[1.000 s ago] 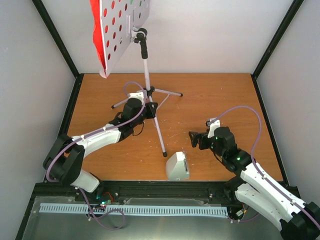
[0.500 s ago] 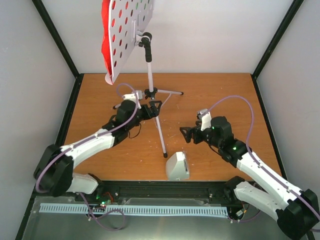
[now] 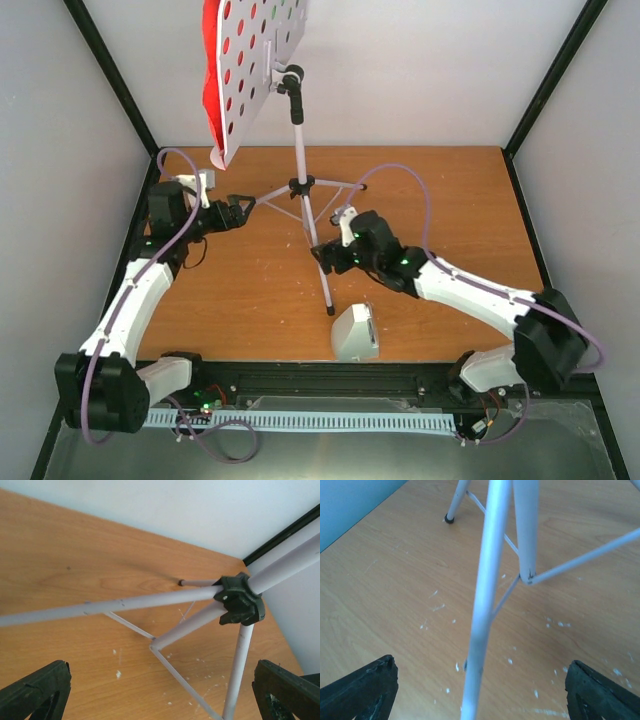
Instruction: Pack up the instrument practice props
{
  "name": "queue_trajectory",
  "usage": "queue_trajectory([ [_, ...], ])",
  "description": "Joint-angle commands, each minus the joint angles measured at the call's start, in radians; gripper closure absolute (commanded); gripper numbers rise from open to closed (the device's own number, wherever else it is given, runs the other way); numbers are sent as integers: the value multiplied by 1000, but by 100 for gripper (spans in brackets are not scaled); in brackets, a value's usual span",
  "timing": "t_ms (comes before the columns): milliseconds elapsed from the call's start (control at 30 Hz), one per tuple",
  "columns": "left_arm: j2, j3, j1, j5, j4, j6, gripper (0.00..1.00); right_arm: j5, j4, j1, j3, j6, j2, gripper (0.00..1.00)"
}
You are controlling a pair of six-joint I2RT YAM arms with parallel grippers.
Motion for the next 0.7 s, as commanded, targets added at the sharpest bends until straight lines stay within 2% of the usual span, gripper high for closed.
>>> queue_trajectory([
  [0,-73,109,20,-84,-152,194,1,159,56,46,106,-3,133,13],
  [133,-108,60,19,-283,-138,262,1,230,53,51,206,-5,249,21],
  [200,-120,25,19,-333,-119,269,0,248,62,52,246,-6,299,26],
  [233,-123,16,19,-332,-116,274,1,246,65,52,265,-9,325,33],
  [333,-124,14,19,-308,-114,294,0,233,54,53,339,7,395,66],
  [500,-136,8,19,-324,-115,315,1,247,67,57,352,7,417,96],
  [667,-135,-6,19,-222,-98,343,1,181,101,35,264,-72,335,97],
])
